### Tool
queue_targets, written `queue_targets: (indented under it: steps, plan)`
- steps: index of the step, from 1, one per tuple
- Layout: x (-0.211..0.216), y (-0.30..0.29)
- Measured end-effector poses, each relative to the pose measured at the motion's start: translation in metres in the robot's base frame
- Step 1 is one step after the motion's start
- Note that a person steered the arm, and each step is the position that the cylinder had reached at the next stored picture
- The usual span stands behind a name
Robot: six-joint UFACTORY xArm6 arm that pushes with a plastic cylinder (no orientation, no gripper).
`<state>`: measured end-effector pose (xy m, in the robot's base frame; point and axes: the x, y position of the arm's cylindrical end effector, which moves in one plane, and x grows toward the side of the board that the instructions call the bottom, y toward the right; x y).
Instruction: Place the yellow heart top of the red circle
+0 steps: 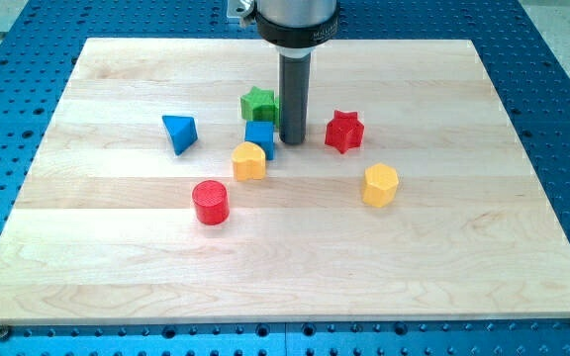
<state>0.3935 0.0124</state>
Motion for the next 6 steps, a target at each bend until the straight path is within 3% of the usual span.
queue_targets:
  steps: [1,3,6]
  plan:
    - [0.000,-0.017]
    - [0.056,-0.024]
    - [0.040,-0.060]
